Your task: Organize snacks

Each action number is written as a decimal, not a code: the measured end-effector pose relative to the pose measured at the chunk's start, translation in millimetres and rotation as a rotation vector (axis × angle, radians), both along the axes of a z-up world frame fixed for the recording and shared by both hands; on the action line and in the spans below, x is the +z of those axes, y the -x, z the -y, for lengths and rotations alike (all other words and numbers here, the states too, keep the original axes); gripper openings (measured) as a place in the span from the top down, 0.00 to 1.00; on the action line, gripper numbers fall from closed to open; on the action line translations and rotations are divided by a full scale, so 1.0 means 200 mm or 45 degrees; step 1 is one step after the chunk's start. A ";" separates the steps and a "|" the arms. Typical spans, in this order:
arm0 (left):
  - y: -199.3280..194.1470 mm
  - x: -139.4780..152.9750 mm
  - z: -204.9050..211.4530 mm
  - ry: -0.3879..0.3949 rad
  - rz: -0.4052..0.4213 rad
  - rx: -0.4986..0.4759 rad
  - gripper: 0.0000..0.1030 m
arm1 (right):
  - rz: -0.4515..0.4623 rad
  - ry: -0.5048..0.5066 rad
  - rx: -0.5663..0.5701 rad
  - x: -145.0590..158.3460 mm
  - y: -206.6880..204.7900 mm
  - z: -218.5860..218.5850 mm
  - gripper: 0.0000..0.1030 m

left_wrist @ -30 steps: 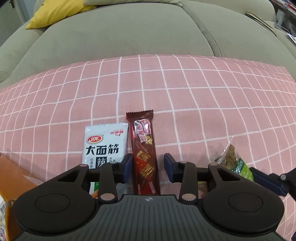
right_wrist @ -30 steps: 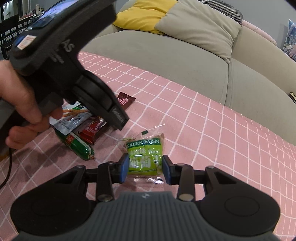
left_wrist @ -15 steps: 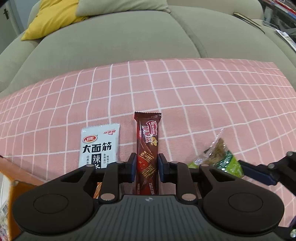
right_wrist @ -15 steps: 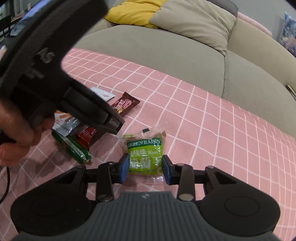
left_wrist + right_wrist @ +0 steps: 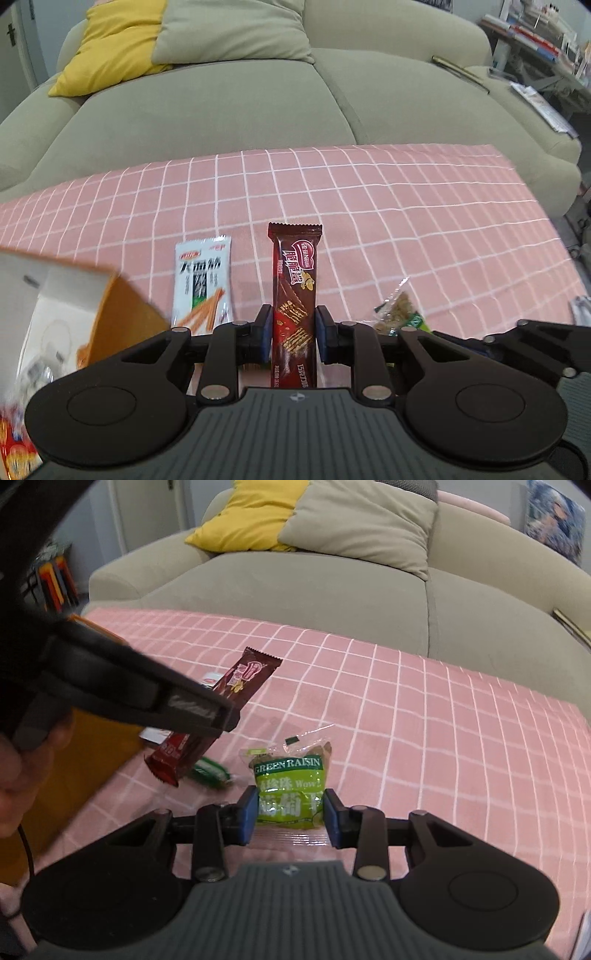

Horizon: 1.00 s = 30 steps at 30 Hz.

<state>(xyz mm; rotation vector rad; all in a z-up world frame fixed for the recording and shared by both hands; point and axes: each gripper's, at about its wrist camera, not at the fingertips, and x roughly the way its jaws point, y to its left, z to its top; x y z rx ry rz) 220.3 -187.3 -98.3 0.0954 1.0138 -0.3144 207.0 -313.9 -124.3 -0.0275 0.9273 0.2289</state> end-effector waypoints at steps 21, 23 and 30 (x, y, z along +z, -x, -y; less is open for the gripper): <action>0.52 0.49 -0.53 0.108 0.176 0.095 0.75 | 0.062 -0.220 0.013 0.29 0.39 -0.40 0.67; 0.54 0.52 -0.59 0.101 0.199 0.107 0.75 | 0.087 -0.226 0.049 0.34 0.39 -0.46 0.67; 0.52 0.58 -0.80 0.040 0.244 0.159 0.75 | 0.188 -0.223 0.250 0.49 0.37 -0.66 0.67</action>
